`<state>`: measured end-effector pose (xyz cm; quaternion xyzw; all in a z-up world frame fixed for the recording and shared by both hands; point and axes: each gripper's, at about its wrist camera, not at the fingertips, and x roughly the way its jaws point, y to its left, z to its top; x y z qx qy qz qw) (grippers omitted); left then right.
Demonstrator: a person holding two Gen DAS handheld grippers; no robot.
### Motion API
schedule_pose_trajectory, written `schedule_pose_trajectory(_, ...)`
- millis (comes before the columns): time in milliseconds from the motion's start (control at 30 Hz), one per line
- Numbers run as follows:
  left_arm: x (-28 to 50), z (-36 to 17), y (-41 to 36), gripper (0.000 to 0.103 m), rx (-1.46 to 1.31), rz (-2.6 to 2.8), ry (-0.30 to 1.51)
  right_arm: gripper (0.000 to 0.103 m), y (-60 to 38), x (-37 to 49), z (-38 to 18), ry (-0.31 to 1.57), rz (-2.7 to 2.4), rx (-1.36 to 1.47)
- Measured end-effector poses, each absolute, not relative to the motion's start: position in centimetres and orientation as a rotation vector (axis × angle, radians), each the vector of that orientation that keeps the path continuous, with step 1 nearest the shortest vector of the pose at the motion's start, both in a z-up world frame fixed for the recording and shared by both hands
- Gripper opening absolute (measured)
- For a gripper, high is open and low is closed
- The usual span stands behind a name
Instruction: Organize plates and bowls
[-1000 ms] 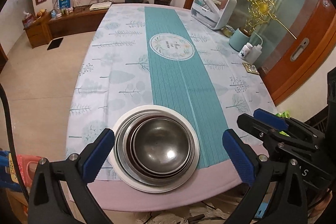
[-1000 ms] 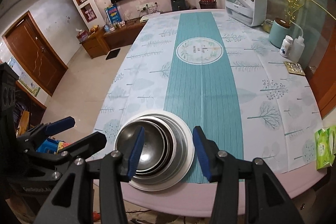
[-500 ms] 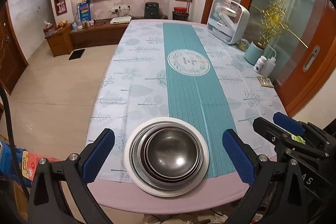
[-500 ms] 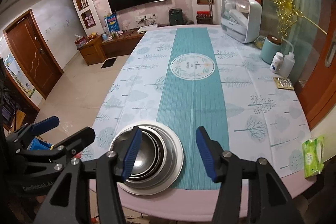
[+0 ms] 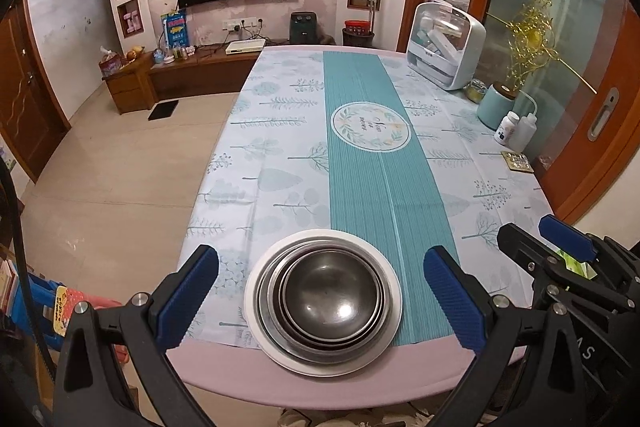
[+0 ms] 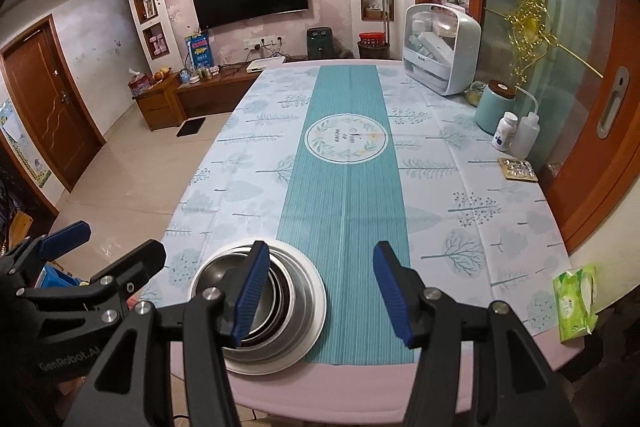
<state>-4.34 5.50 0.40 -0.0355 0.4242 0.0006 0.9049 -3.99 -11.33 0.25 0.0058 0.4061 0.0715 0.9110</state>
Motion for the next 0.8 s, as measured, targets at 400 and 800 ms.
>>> schedule_pose_trajectory(400,-4.10,0.39,4.94,0.102,-0.055,0.005,0.876,0.054,-12.06,-4.07,0.60,0.823,0.123,0.021)
schedule_pose_trajectory(800,-4.00,0.33,4.92,0.102,-0.053,0.005,0.883,0.054,-12.06,-4.23,0.69,0.822,0.118,0.021)
